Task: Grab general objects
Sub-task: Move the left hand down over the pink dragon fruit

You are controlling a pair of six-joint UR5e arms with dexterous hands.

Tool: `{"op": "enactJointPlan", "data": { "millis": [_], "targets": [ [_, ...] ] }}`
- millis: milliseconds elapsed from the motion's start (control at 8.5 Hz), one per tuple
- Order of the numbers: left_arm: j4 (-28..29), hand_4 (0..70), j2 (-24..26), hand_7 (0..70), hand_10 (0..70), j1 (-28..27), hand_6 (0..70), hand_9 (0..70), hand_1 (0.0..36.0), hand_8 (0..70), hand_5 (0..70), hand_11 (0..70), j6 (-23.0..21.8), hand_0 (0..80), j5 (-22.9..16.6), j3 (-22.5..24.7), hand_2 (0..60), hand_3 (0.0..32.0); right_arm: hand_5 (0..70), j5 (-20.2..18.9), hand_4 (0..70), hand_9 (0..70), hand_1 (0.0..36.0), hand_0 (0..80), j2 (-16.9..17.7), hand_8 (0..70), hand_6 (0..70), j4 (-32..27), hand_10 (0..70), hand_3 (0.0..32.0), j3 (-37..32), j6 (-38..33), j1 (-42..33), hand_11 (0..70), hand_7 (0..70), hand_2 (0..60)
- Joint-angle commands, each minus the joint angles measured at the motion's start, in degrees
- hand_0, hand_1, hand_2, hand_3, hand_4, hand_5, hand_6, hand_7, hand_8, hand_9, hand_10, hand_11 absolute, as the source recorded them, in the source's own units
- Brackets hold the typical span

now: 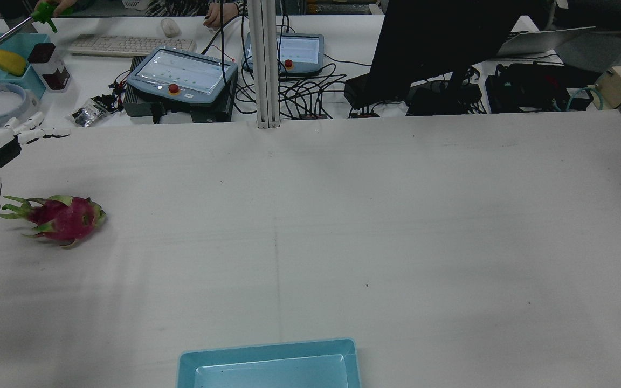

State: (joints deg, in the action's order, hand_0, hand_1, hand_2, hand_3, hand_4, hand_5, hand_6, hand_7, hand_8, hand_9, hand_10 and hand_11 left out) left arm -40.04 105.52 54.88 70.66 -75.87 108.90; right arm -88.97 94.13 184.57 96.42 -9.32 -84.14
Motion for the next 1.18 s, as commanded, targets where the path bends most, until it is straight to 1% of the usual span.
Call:
{"op": "enactJointPlan", "data": {
  "millis": [0,235,353,471,588,824,1059],
  "targets": [
    [-2.4,0.0,0.0,3.0,0.0,-5.2,0.0,0.0,36.0,0.0,18.9,0.0,1.9,80.0,5.7,-1.3,5.8,32.0,0.0,0.0,0.0,0.0,0.0,0.0,0.0,0.0,0.0,0.0,0.0,0.0,0.0,0.0,0.0,0.0,0.0,0.0],
    [-5.2,0.0,0.4,2.7,0.0,-8.5,0.0,0.0,36.0,0.0,19.2,0.0,1.9,80.0,9.4,-1.8,4.8,32.0,0.0,-0.1,0.0,0.0,0.0,0.0,0.0,0.0,0.0,0.0,0.0,0.0,0.0,0.0,0.0,0.0,0.0,0.0],
    [-7.0,0.0,2.0,2.4,0.0,-11.0,0.0,0.0,36.0,0.0,19.5,0.0,1.8,80.0,11.9,-3.1,4.4,32.0,0.0,-0.1,0.0,0.0,0.0,0.0,0.0,0.0,0.0,0.0,0.0,0.0,0.0,0.0,-0.1,0.0,0.0,0.0],
    [-8.4,0.0,3.4,2.6,0.0,-12.2,0.0,0.0,36.0,0.0,19.7,0.0,1.8,80.0,13.5,-4.5,4.2,32.0,0.0,0.0,0.0,0.0,0.0,0.0,0.0,0.0,0.0,0.0,0.0,0.0,0.0,0.0,-0.1,0.0,0.0,0.0],
    [-8.4,0.0,4.1,3.6,0.0,-13.0,0.0,0.0,36.0,0.0,21.9,0.0,1.8,80.0,13.6,-5.5,5.0,32.0,0.0,-0.1,0.0,0.0,0.0,0.0,0.0,0.0,0.0,0.0,0.0,0.0,0.0,0.0,0.0,0.0,0.0,0.0],
    [-9.9,0.0,6.1,3.4,0.0,-14.0,0.0,0.0,36.0,0.0,22.1,0.0,1.8,80.0,14.9,-6.8,6.5,32.0,0.0,-0.1,0.0,0.0,0.0,0.0,0.0,0.0,0.0,0.0,0.0,0.0,0.0,0.0,0.0,0.0,0.0,0.0],
    [-9.6,0.0,7.0,2.9,0.0,-14.0,0.0,0.0,36.0,0.7,23.0,0.0,1.7,80.0,15.1,-8.9,6.7,32.0,0.0,-0.1,0.0,0.0,0.0,0.0,0.0,0.0,0.0,0.0,0.0,0.0,0.0,0.0,0.0,0.0,0.0,0.0]
  ]
}}
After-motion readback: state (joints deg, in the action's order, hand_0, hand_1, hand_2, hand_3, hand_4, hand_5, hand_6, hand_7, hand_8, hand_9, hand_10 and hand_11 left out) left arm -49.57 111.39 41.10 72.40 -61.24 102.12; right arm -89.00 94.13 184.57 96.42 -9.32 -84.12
